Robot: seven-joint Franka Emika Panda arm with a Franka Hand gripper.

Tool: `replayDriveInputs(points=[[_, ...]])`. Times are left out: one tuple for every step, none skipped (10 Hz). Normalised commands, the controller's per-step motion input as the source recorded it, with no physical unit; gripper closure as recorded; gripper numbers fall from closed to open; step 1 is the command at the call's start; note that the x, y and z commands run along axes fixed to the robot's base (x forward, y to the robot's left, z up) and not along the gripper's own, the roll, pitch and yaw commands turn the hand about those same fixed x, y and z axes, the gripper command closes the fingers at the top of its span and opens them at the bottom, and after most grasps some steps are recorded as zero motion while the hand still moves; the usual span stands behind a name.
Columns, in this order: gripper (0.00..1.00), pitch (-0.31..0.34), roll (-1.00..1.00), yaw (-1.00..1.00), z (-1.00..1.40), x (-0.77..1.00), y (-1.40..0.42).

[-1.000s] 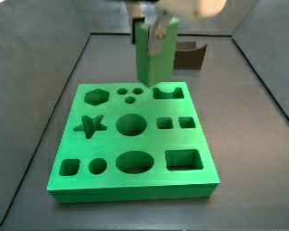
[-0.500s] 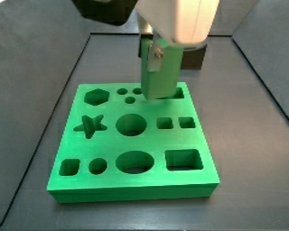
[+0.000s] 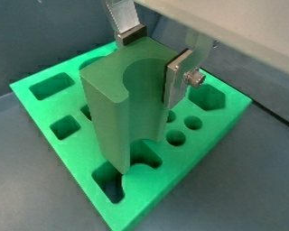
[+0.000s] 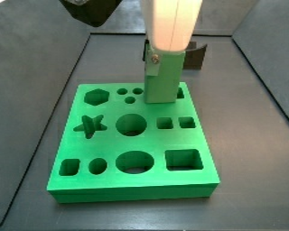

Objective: Insert the arch object.

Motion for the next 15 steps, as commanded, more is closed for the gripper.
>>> replayDriveInputs(points=[[1.00,0.026,0.11,0.19,-0.17,0.00,0.05],[1.00,0.050,0.03,0.07,-0.25,0.29,0.01],[1.00,0.046,0.00,0.00,-0.31,0.43,0.10],[1.00,0.037,0.00,-0.02,-0.31,0.32,0.15],[1.00,0.019,0.00,-0.01,-0.33,0.18,0.15],[1.00,0.007,0.00,-0.02,-0.31,0.03,0.12],[1.00,0.000,0.00,-0.15,-0.30,-0.07,0.01],[1.00,0.000,0.00,-0.20,-0.36,-0.08,0.00],[1.00,0.000,0.00,-0.32,-0.40,-0.03,0.00],[1.00,0.000,-0.03,-0.36,-0.43,0.10,0.09],[1.00,0.000,-0.02,-0.22,-0.44,0.29,0.15],[1.00,0.011,0.00,0.00,-0.42,0.17,0.14],[1.00,0.040,0.06,0.17,-0.47,0.15,0.17],[1.00,0.011,0.08,0.11,-0.53,0.06,0.08],[1.00,0.000,0.07,0.00,-0.61,0.00,0.00]])
